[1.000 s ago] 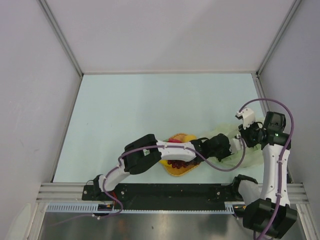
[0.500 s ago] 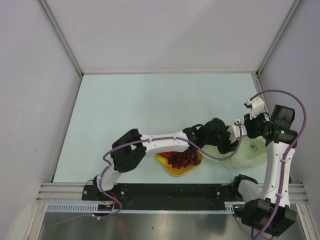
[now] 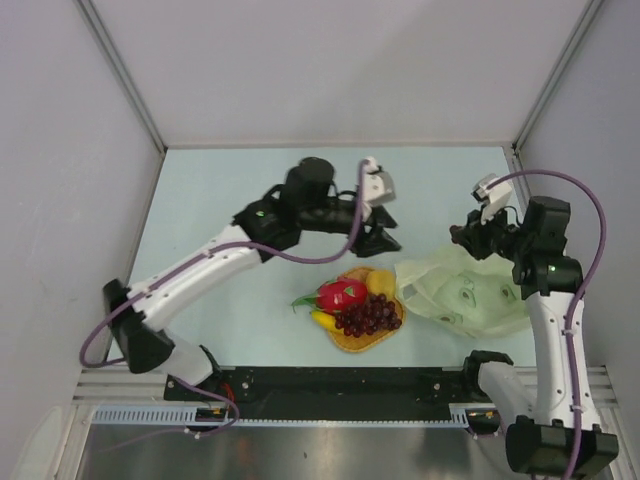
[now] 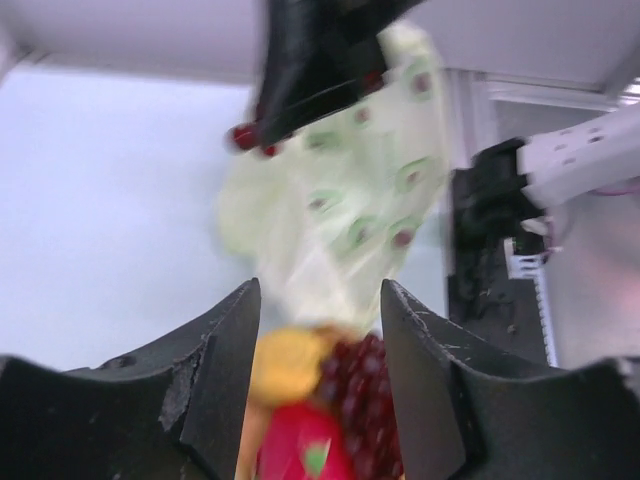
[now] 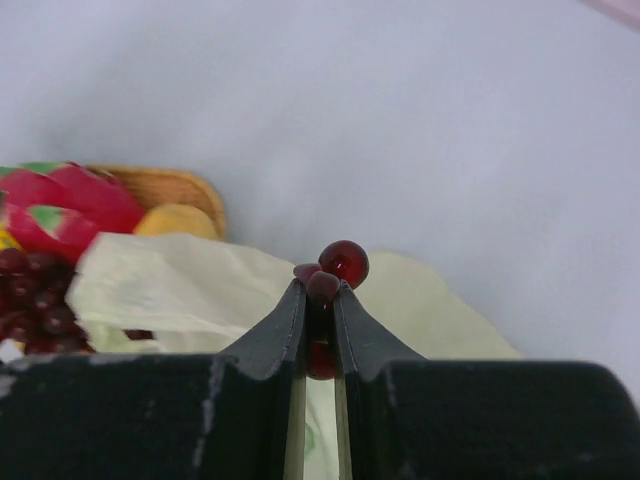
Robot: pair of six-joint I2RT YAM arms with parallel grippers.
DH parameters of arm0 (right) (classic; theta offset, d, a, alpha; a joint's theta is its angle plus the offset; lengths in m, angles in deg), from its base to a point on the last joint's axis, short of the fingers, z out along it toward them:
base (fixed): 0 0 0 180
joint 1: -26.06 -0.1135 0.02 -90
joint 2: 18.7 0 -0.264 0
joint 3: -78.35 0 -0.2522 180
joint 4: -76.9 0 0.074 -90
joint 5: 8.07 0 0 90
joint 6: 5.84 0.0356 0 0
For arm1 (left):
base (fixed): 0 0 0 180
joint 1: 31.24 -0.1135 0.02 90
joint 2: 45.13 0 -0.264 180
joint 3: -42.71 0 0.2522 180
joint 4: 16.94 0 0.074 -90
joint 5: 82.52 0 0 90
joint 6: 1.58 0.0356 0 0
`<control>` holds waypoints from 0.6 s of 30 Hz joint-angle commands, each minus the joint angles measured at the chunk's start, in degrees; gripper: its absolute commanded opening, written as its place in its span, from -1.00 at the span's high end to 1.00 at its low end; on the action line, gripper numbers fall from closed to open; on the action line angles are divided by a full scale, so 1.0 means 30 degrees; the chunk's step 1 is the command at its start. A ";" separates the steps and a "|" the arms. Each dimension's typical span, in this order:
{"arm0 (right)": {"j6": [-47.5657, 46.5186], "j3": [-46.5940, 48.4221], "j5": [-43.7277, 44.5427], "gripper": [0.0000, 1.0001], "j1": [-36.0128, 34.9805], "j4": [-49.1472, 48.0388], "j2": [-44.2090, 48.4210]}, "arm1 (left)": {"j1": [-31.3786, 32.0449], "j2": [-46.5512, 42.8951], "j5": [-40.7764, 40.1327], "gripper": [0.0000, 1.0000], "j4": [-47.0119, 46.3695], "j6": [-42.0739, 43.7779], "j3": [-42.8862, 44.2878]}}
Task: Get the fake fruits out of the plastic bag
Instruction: Place the fake fruit on the plate.
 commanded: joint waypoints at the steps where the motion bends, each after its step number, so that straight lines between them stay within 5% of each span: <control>1: 0.3286 0.1503 0.0923 1.00 -0.4550 -0.3012 0.0135 | -0.3660 -0.3378 -0.1295 -0.19 0.2794 -0.0026 -0.1704; 7: 0.6572 0.1652 -0.0186 0.99 -0.8358 -0.5095 -0.1764 | -0.8678 -0.5436 -0.3607 -0.39 0.2797 -0.1024 -0.3843; 18: 0.3732 0.1681 0.1891 0.94 -1.5601 -0.4305 -0.5840 | -1.2842 -0.8600 -0.2647 -0.42 0.0424 -0.3807 -0.8971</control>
